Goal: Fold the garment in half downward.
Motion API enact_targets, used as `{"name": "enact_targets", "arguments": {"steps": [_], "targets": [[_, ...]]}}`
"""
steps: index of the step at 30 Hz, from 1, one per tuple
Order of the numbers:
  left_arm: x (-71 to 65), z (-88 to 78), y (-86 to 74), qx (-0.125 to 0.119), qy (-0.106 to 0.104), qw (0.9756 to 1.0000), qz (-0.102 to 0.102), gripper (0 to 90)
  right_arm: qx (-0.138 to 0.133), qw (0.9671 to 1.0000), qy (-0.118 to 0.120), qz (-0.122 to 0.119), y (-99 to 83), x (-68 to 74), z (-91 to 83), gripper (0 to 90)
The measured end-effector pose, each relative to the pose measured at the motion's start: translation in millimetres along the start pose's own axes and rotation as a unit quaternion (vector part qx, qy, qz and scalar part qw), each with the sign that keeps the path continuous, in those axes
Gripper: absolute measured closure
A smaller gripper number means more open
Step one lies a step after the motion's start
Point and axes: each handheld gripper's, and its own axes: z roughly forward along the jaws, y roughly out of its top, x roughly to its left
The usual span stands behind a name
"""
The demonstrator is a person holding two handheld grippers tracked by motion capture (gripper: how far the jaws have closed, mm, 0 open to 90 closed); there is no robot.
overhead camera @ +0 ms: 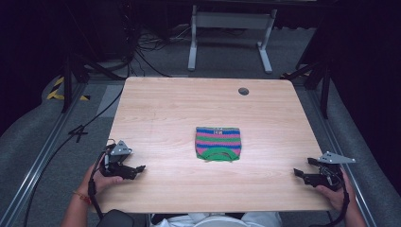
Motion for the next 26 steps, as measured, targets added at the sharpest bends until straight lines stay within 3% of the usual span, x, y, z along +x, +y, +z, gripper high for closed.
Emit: {"name": "enact_targets", "arguments": {"steps": [7,10,26], "targets": [[0.8,0.0,0.3,0.000,-0.001,1.0000,0.005,11.7,0.002,1.0000,-0.004,0.002,0.2,-0.3,0.3,16.9],[-0.2,0.1,-0.1,0.002,-0.008,1.0000,-0.004,11.7,0.002,1.0000,-0.006,0.003,0.3,-0.4,0.3,16.5],[0.1,0.9,0.5,0.001,-0.004,1.0000,-0.006,11.5,0.004,0.9997,-0.018,0.016,1.0,0.1,1.6,13.2]]}}
